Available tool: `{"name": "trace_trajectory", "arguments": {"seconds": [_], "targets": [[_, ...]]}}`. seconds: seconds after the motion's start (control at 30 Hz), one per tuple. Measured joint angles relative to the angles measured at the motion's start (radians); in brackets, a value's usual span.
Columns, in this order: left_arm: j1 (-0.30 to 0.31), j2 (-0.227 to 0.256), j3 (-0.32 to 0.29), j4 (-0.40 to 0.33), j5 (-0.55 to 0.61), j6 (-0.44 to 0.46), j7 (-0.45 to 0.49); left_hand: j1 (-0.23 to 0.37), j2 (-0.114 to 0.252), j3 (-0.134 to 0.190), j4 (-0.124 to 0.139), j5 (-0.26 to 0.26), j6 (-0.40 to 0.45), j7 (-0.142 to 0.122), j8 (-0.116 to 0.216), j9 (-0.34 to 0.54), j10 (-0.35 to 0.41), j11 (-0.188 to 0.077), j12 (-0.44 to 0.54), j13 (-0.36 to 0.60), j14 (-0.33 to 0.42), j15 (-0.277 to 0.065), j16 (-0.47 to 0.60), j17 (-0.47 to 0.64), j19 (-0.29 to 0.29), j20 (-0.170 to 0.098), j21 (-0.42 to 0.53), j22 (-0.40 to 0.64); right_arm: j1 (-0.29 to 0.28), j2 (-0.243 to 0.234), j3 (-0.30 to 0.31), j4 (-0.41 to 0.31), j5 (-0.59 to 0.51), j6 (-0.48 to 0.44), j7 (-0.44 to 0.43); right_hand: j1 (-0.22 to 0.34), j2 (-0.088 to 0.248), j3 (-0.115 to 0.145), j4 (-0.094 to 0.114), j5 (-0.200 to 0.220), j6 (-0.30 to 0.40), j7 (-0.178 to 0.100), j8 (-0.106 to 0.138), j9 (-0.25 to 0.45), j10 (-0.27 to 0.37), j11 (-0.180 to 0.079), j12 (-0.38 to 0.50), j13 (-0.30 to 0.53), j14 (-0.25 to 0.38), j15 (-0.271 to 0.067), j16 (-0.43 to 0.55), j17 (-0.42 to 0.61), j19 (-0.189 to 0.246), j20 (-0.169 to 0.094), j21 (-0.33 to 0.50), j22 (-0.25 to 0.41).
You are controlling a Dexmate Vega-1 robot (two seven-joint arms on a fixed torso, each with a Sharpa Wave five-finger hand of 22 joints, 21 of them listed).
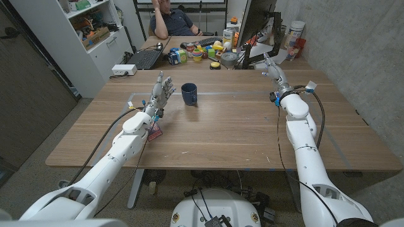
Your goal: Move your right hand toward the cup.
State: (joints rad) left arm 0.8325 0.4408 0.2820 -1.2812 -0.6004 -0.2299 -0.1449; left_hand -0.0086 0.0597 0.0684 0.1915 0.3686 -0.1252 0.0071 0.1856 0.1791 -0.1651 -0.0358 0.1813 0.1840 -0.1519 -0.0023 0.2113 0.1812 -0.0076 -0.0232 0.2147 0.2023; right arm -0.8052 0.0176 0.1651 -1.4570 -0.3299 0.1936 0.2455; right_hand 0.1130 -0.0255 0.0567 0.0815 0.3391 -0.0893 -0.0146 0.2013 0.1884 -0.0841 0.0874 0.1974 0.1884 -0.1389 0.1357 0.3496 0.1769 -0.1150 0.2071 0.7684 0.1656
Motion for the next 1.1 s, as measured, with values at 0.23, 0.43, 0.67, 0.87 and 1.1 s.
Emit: {"name": "trace_trajectory", "arguments": {"seconds": [0.23,0.43,0.67,0.87,1.1], "targets": [[0.016,-0.003,-0.017,-0.018,0.007,0.000,0.005,0.000,0.000,0.000,0.000,0.000,0.000,0.000,0.000,0.000,0.000,0.000,0.000,0.000,0.000,0.000,0.000,0.000,0.000,0.000,0.000,0.000,0.031,0.020,-0.015,-0.001,-0.115,0.041,-0.018,0.010,-0.010,-0.004,-0.004,0.000,0.005,-0.005,0.000,0.000,0.006,-0.006,0.000,0.000,0.004,0.004,-0.002,0.000,0.005,0.005,-0.014,0.000],[0.025,-0.005,-0.026,-0.027,0.012,-0.003,0.008,0.000,0.000,0.000,0.000,0.000,0.000,0.000,0.000,0.000,0.000,0.000,0.000,0.000,0.000,0.000,0.000,0.000,0.000,0.000,0.000,0.000,0.055,0.035,-0.033,0.005,-0.179,0.076,-0.036,0.014,-0.014,-0.005,-0.011,0.000,0.011,-0.011,0.000,0.000,0.010,-0.009,0.000,0.000,0.011,0.000,-0.002,0.000,0.013,-0.002,-0.021,0.000],[0.033,-0.010,-0.035,-0.034,0.015,-0.008,0.009,0.000,0.000,-0.008,0.000,0.005,0.000,0.000,0.000,0.000,0.000,0.000,0.000,0.000,0.000,0.000,0.000,0.000,0.000,0.000,0.000,0.000,0.088,0.045,-0.068,0.031,-0.265,0.122,-0.073,0.029,-0.015,-0.010,-0.018,0.000,0.011,-0.040,0.000,0.000,0.013,-0.013,0.000,0.000,0.023,-0.002,-0.006,0.000,0.023,0.002,-0.033,0.000],[0.039,-0.012,-0.041,-0.043,0.019,-0.010,0.011,0.000,0.000,-0.008,0.000,0.005,0.000,0.000,0.000,0.000,0.000,0.000,0.000,0.000,0.000,0.000,0.000,0.000,0.000,0.000,0.000,0.000,0.114,0.045,-0.109,0.053,-0.344,0.152,-0.107,0.052,-0.025,-0.011,-0.032,0.009,0.038,-0.074,0.006,0.000,0.029,-0.029,0.000,0.000,0.045,-0.006,-0.006,0.000,0.036,0.000,-0.051,0.000],[0.048,-0.012,-0.045,-0.059,0.023,-0.010,0.016,0.000,0.000,-0.008,0.000,0.005,0.000,0.000,0.000,0.000,0.000,0.000,0.000,0.000,0.000,0.000,0.000,0.000,0.000,0.000,0.000,0.000,0.142,0.030,-0.169,0.066,-0.460,0.168,-0.149,0.085,-0.027,-0.018,-0.046,0.016,0.020,-0.138,0.001,0.000,0.058,-0.050,0.000,0.000,0.077,-0.016,-0.006,-0.002,0.055,0.005,-0.080,0.000]]}}
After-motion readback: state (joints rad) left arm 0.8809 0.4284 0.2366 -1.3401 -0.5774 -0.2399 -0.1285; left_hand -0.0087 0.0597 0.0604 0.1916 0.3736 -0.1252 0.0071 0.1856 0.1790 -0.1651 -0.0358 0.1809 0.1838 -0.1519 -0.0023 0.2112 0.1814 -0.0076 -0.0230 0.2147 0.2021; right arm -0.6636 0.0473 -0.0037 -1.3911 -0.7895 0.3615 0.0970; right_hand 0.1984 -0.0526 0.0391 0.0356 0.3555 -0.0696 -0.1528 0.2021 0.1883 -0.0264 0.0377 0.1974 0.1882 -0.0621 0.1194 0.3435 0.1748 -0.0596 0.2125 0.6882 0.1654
